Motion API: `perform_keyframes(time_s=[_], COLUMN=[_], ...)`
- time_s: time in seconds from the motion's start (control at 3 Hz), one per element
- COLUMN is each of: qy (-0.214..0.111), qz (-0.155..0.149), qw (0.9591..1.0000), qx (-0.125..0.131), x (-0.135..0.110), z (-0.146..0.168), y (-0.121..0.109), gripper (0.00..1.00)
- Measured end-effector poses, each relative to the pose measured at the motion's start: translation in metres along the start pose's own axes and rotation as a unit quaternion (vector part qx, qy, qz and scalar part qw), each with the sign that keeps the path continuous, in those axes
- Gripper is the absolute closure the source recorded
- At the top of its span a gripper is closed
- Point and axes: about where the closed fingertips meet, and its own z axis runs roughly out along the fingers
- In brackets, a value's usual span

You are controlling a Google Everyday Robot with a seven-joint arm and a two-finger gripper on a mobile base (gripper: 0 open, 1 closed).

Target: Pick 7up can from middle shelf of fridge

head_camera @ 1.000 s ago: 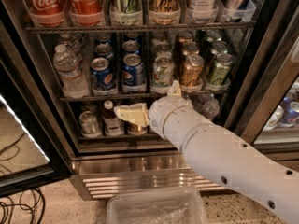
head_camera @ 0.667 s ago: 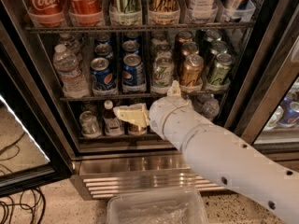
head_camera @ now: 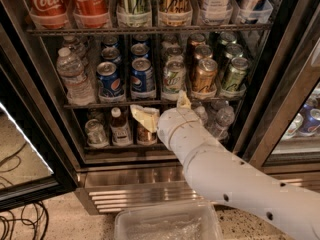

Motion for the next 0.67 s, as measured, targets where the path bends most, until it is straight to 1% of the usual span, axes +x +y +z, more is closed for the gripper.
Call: perform_keyframes(time_s=[0.33,0.67], qy=[-0.026,-0.048], qz=[0.01,0.013], qw=[0.9993,0.9977], qx=[0.024,0.046], x=[0.003,0.0043], z=[0.0091,0.0176], y=[-0.0067,-0.0131], gripper=[0.2,0.27])
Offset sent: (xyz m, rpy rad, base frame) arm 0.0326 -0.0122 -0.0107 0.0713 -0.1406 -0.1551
